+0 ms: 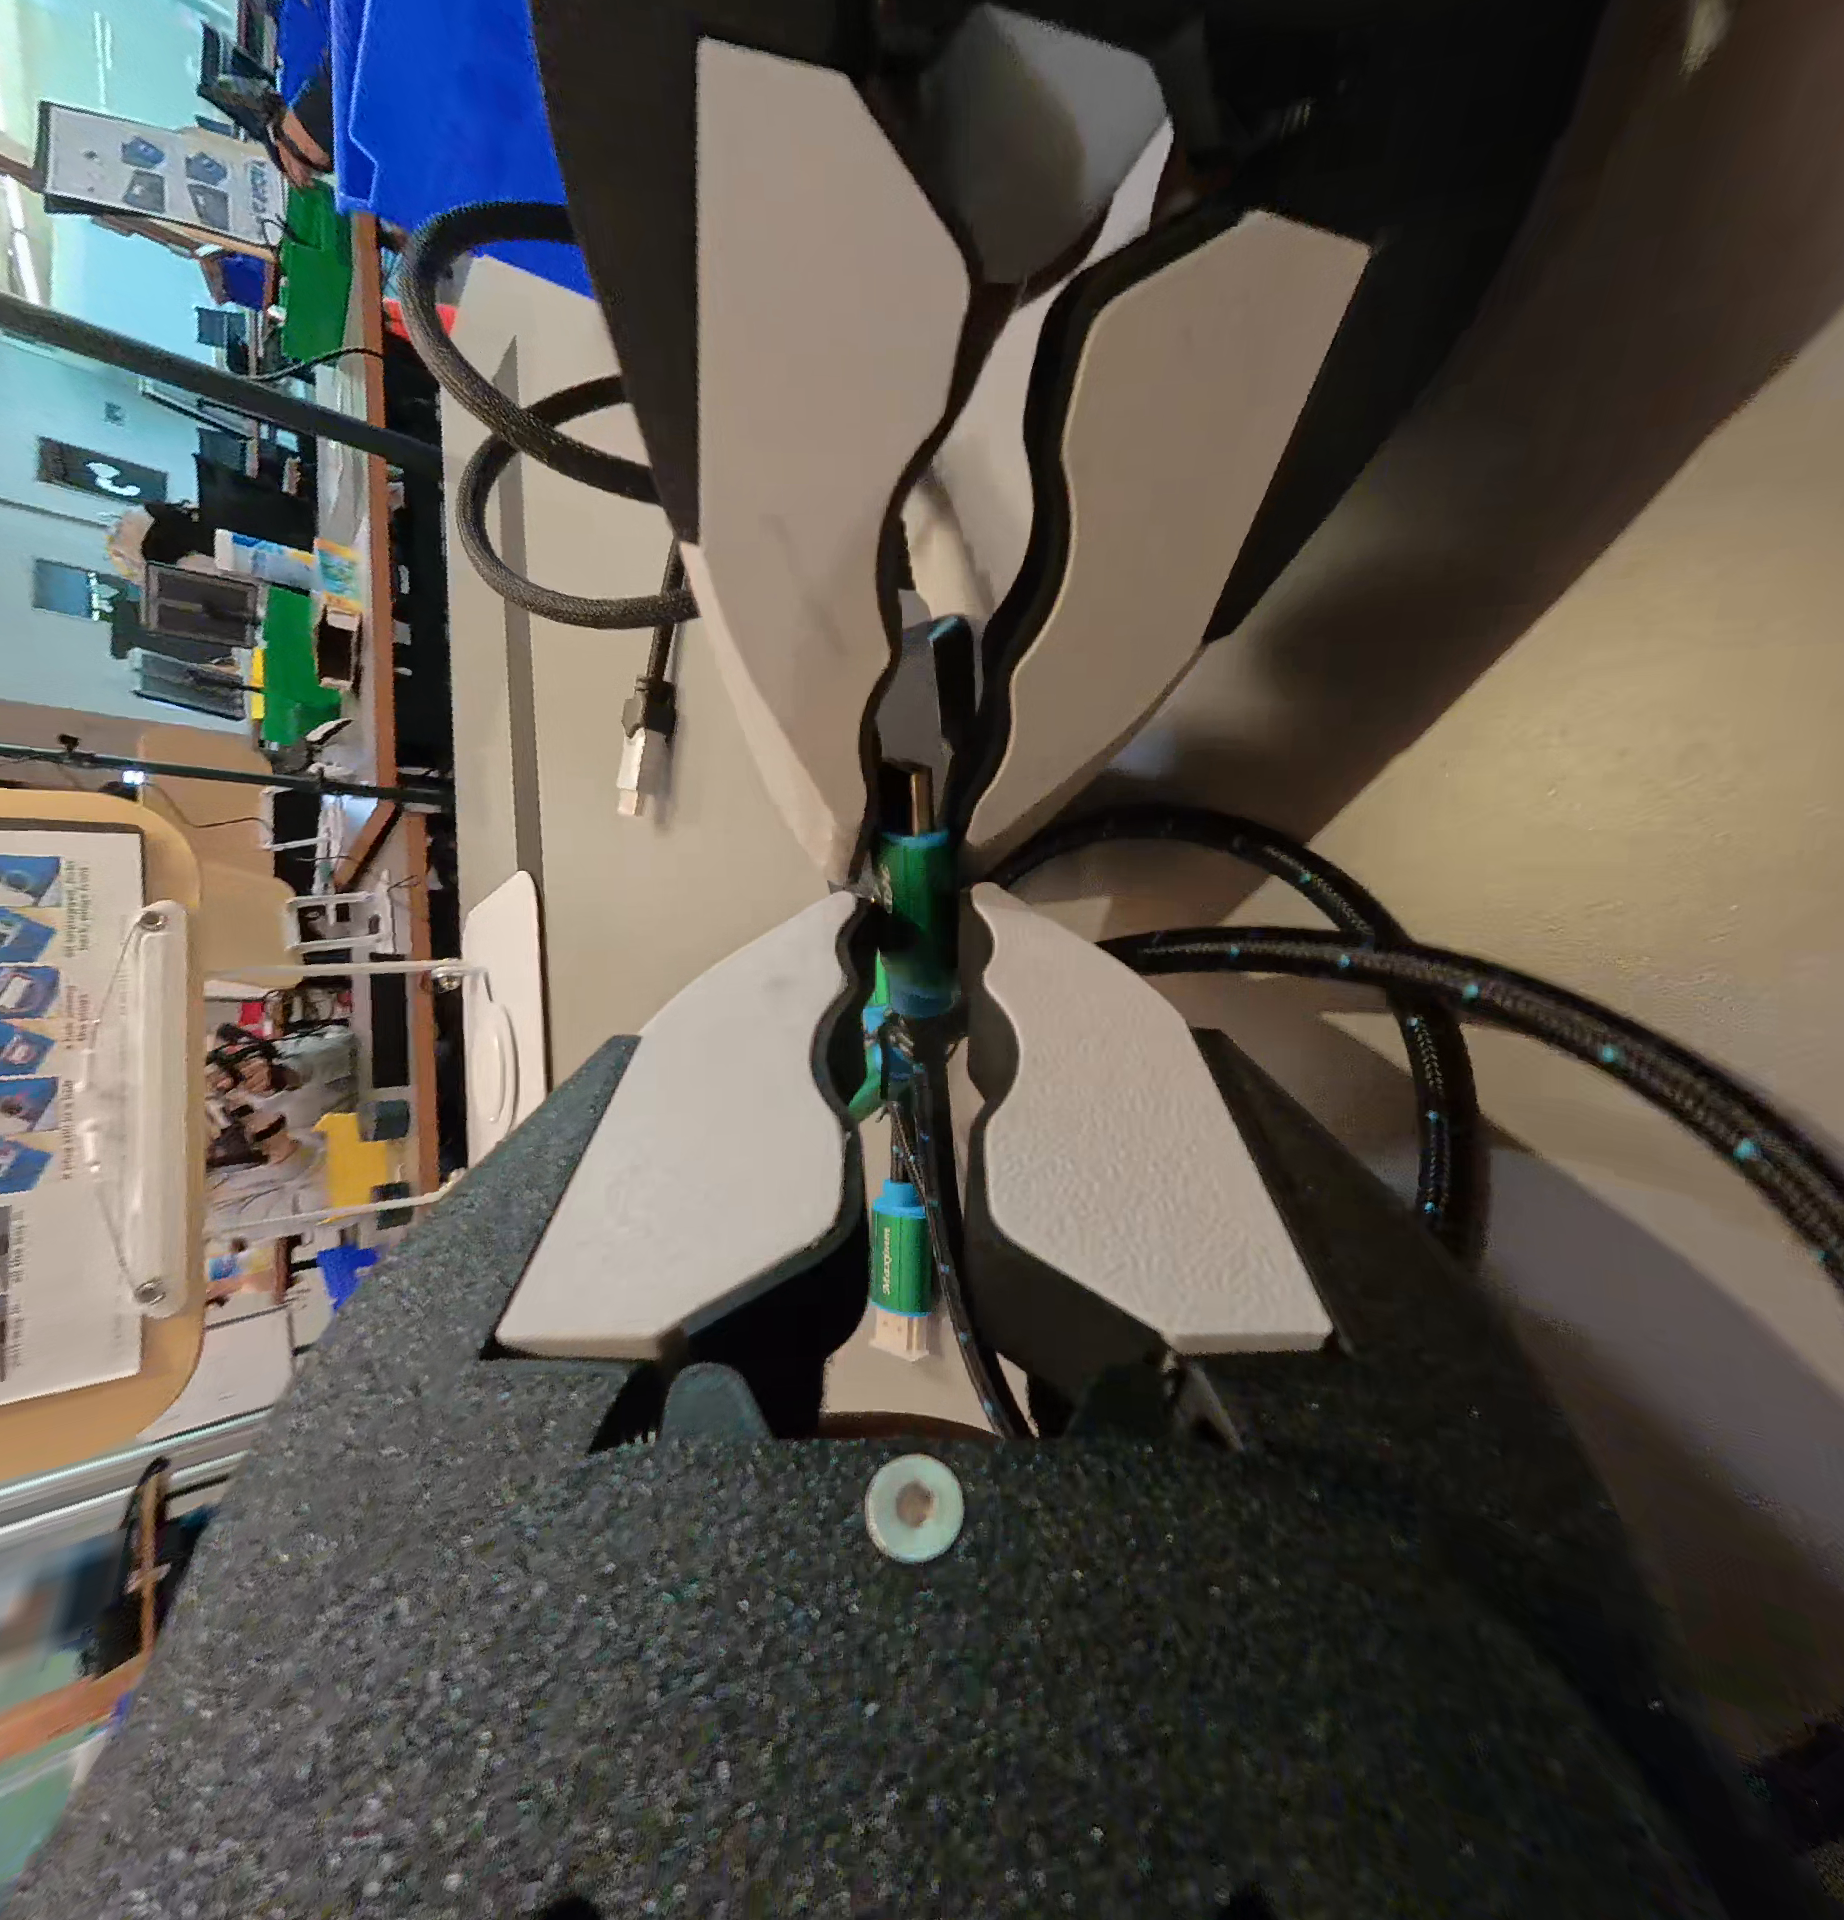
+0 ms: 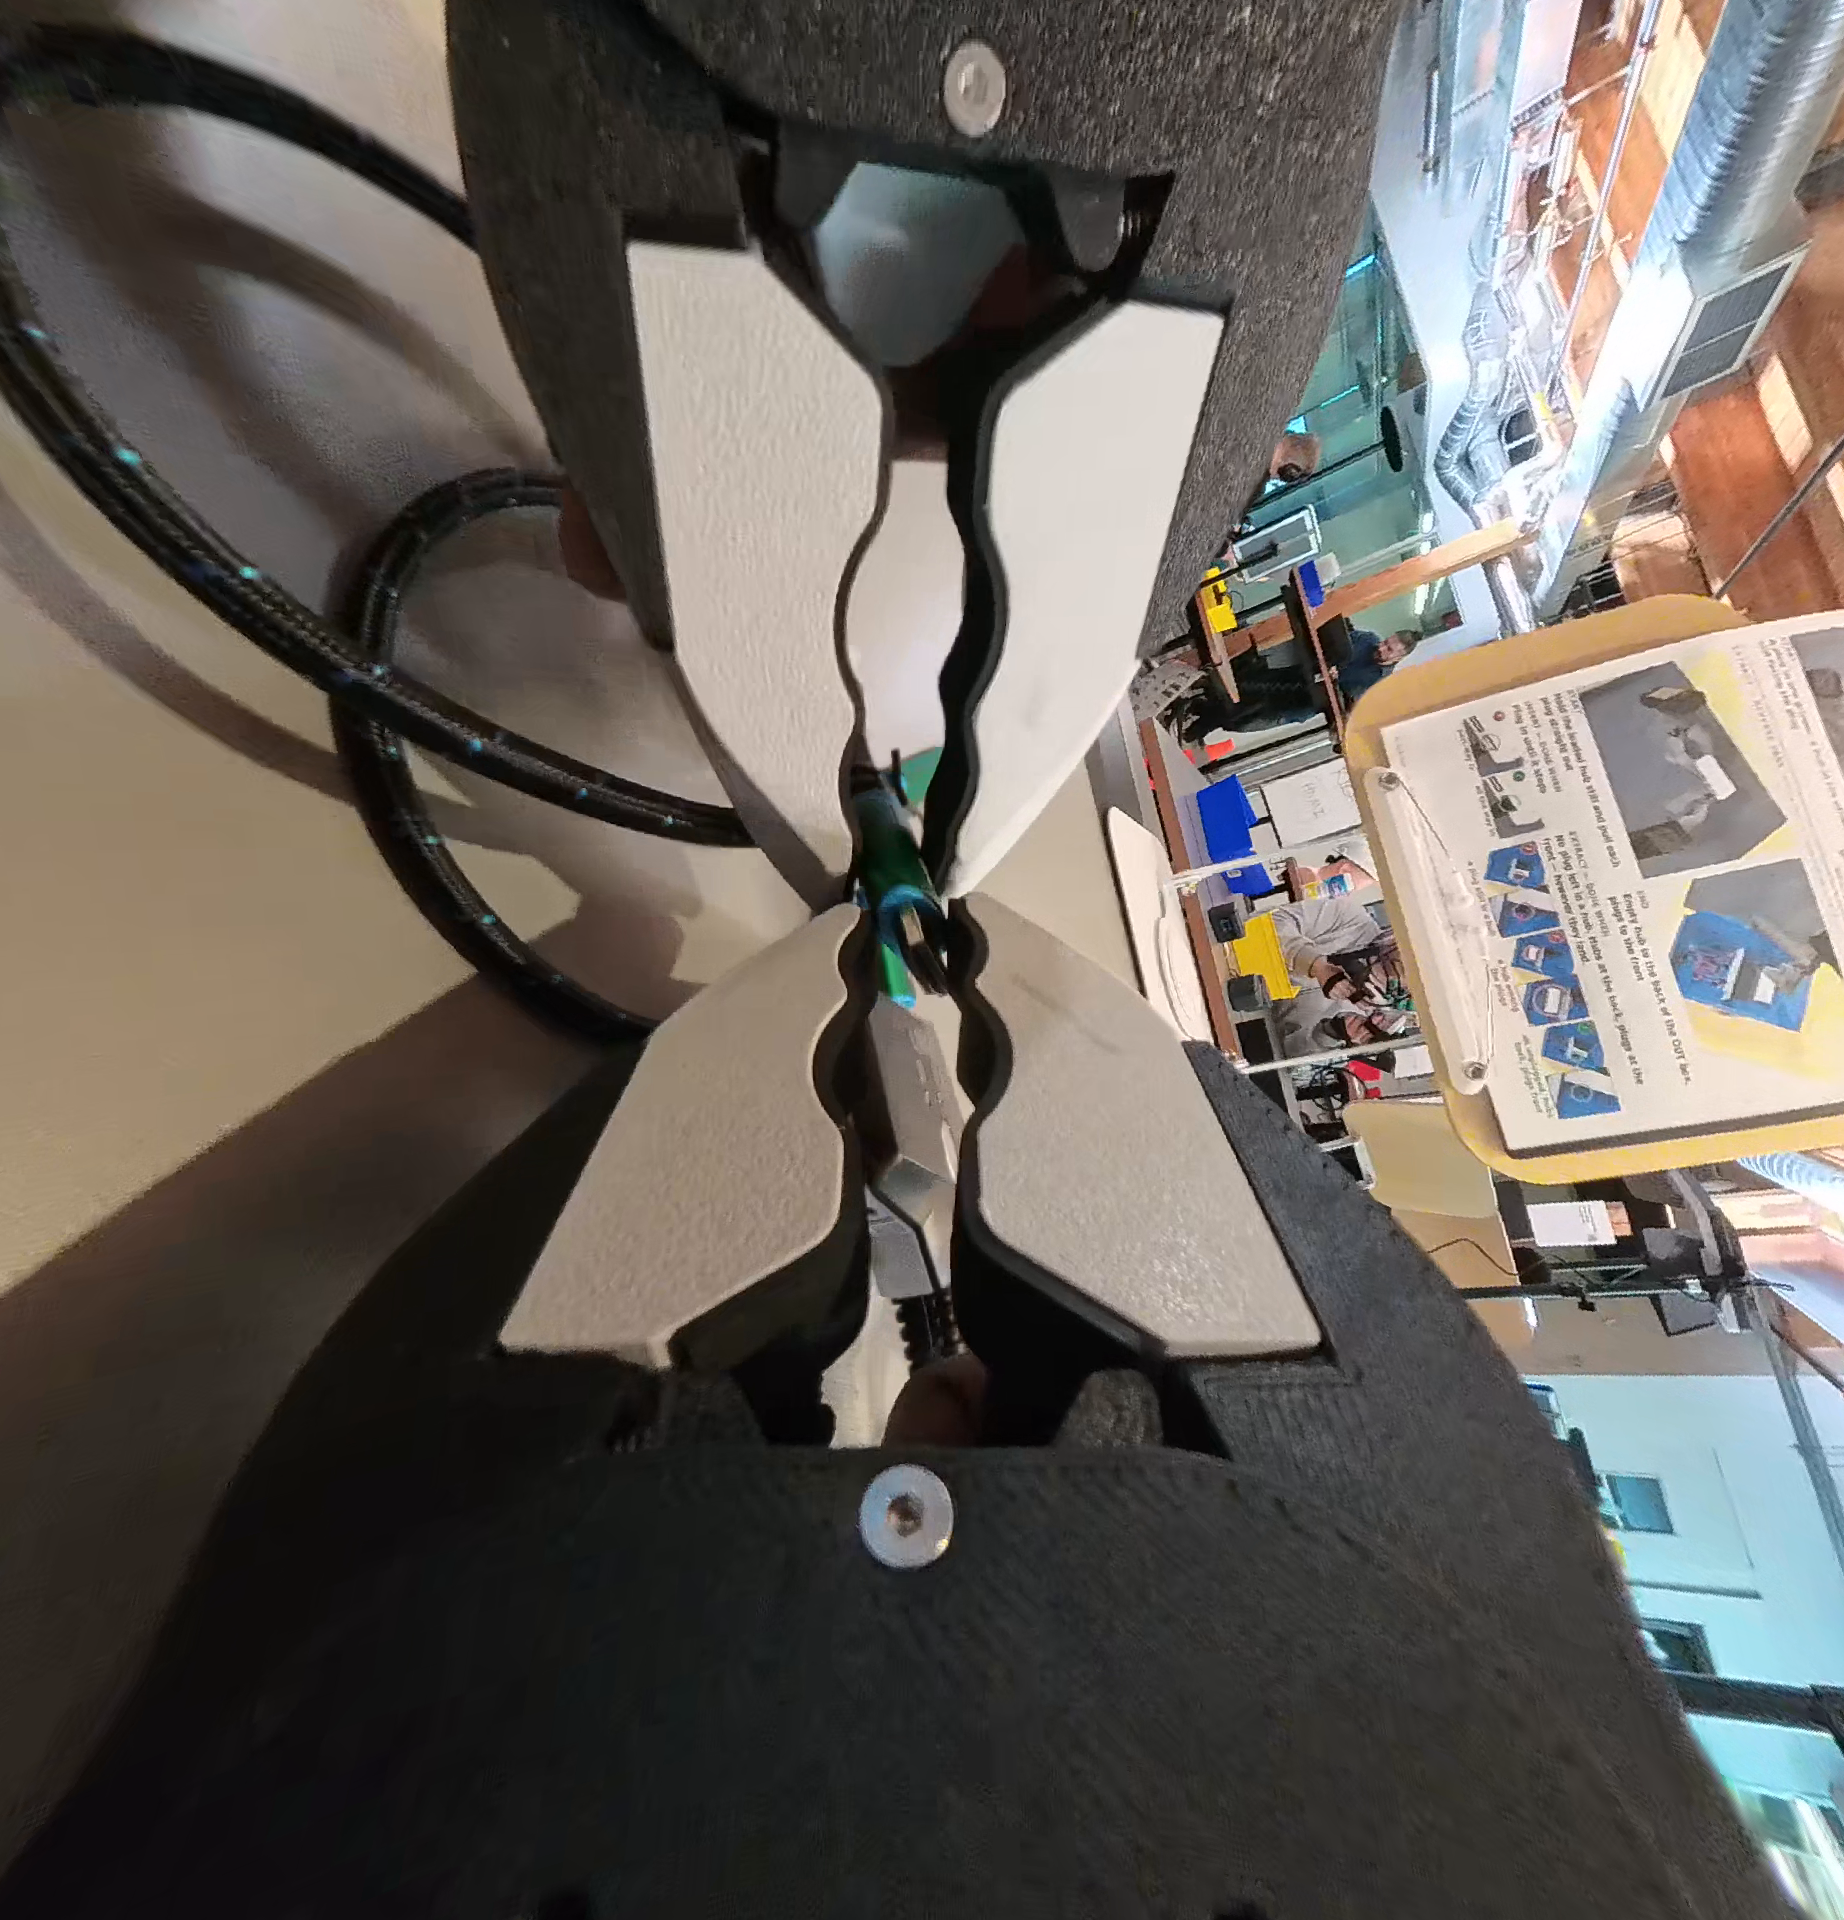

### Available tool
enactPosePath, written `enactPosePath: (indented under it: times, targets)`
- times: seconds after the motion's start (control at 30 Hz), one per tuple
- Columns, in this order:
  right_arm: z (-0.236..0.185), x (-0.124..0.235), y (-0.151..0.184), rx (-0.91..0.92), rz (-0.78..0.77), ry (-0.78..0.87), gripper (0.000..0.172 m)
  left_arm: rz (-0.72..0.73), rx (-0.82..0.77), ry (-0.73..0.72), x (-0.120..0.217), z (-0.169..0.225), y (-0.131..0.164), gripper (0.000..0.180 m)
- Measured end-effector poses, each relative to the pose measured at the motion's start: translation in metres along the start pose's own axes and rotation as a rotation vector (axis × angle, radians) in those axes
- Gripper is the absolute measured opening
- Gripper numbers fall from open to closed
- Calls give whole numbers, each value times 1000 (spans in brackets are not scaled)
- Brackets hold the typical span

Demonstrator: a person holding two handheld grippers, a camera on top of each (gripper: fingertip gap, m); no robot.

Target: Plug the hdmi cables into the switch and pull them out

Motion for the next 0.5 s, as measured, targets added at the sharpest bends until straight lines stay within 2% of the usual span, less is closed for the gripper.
enactPosePath:
  times: [0.23, 0.4, 0.5]
  targets:
    - [-1, 4, 0, 39, 5, 8, 14, -103, 16, -53, -6, -2, 9, 14]
    - [0, 18, 15, 103, -30, -45, 33, -222, 63, -72, -12, -10, 28, 14]
    - [-3, 27, 33, 101, -82, -108, 36, -301, 62, -80, -17, -11, 35, 14]
Point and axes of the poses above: each gripper's, where its closed fingertips meet, x back along the fingers, y out of its underside, z = x × y across the jaws, the point moved 2 cm from there along x, back along the fingers, and after that the axes turned 8 degrees about -z, right-handed, at the moved point
